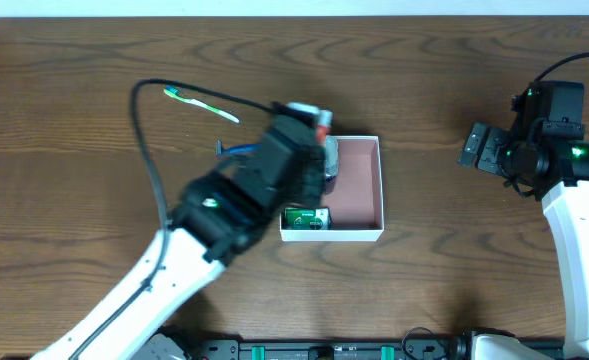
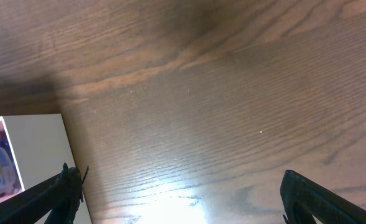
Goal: Pack container
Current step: 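Carry the Colgate tube with the left gripper into the box and release, then withdraw the left gripper and move it to the green toothbrush, then grasp the green toothbrush handle with the left gripper and lift, then carry the toothbrush with the left gripper into the box and release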
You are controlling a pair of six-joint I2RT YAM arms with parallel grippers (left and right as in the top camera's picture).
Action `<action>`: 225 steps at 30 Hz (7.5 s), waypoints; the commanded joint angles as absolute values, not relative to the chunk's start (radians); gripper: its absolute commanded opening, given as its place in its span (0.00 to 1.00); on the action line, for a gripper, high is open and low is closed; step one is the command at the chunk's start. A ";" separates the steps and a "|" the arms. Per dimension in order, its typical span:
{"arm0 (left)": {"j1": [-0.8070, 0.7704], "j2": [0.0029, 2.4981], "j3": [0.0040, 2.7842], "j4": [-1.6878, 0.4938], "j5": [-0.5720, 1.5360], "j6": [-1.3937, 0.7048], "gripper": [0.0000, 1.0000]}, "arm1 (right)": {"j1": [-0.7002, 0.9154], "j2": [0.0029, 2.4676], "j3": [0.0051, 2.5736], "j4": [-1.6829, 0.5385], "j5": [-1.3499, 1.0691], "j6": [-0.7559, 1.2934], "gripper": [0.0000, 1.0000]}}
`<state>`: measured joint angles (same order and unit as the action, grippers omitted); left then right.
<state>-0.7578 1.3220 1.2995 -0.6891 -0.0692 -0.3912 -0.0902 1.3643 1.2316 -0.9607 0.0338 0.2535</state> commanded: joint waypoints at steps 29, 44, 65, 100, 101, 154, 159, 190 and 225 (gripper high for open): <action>-0.949 1.617 1.310 -0.400 -0.256 -0.621 0.23 | -0.091 1.366 1.243 -0.962 0.033 0.265 0.99; -0.780 1.230 1.310 -0.696 -0.552 -0.509 0.60 | -0.091 1.366 1.243 -0.962 0.034 0.265 0.99; -0.078 1.655 1.308 -0.378 -0.123 -0.405 0.98 | -0.092 1.366 1.243 -0.962 0.034 0.265 0.99; -0.082 2.031 1.308 -0.187 -0.122 -0.569 1.00 | -0.092 1.366 1.243 -0.962 0.034 0.265 0.99; -0.084 2.032 1.308 -0.183 -0.122 -0.542 1.00 | -0.092 1.366 1.243 -0.962 0.034 0.265 0.99; -0.097 1.975 1.312 -0.385 -0.124 -0.463 0.06 | -0.092 1.366 1.243 -0.962 0.034 0.265 0.99; -0.097 1.773 1.325 -0.444 -0.153 -0.430 0.06 | -0.092 1.366 1.243 -0.962 0.034 0.265 0.99; -0.904 1.416 1.329 -0.682 -0.012 -0.468 0.05 | -0.092 1.366 1.243 -0.962 0.034 0.265 0.99; -0.916 1.670 1.523 -0.654 -0.018 -0.503 0.39 | -0.092 1.366 1.243 -0.962 0.034 0.265 0.99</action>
<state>-0.9134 1.7432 1.4410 -0.6327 -0.0067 -0.5632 -0.0902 1.3659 1.2316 -0.9611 0.0338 0.2535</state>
